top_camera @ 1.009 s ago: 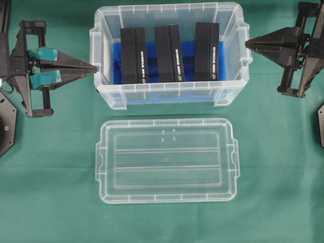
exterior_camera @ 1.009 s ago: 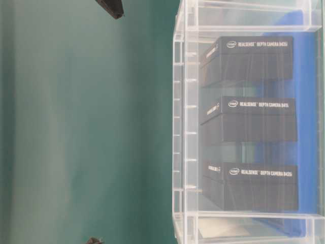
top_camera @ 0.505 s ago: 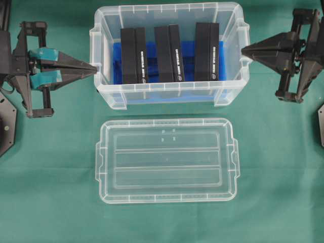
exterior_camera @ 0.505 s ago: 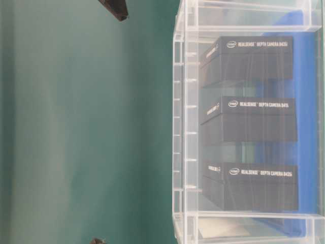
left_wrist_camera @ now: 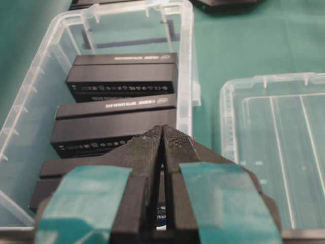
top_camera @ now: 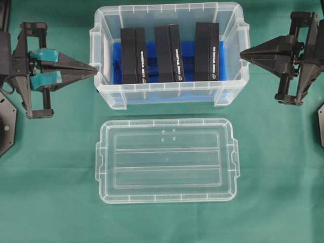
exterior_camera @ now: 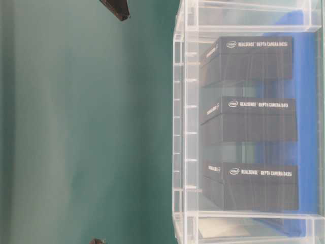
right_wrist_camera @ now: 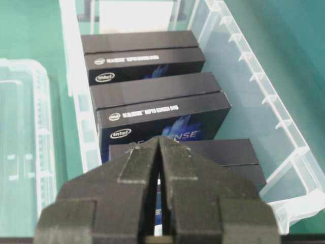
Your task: Clamp the lid of the box with both arms, then lift and open it.
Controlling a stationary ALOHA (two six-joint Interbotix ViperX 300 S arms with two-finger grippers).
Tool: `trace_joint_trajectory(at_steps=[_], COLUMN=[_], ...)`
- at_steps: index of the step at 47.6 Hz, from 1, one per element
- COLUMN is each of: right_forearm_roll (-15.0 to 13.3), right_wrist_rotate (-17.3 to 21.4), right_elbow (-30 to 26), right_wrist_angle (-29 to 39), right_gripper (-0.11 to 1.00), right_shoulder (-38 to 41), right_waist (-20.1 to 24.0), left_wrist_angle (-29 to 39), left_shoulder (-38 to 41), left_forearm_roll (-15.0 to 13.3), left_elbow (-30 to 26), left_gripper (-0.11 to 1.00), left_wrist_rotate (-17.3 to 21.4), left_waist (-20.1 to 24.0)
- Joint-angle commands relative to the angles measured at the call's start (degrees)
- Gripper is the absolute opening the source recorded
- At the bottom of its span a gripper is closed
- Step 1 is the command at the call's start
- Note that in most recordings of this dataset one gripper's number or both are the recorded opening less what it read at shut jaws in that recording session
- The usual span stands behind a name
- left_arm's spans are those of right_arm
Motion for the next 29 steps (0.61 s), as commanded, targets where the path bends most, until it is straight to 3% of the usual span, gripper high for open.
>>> trace_joint_trajectory(at_steps=[1, 29], right_forearm_roll=[0.2, 0.2], right_wrist_rotate=[0.1, 0.1], right_elbow=[-0.7, -0.7], right_wrist_angle=[-0.3, -0.3], right_gripper=[0.0, 0.0], right_shoulder=[-0.1, -0.1], right_waist=[0.2, 0.5], left_wrist_angle=[-0.3, -0.3], left_shoulder=[0.0, 0.2], left_forearm_roll=[-0.1, -0.1], left_elbow=[-0.7, -0.7], left_gripper=[0.0, 0.0], left_wrist_rotate=[-0.1, -0.1], left_waist=[-0.1, -0.1])
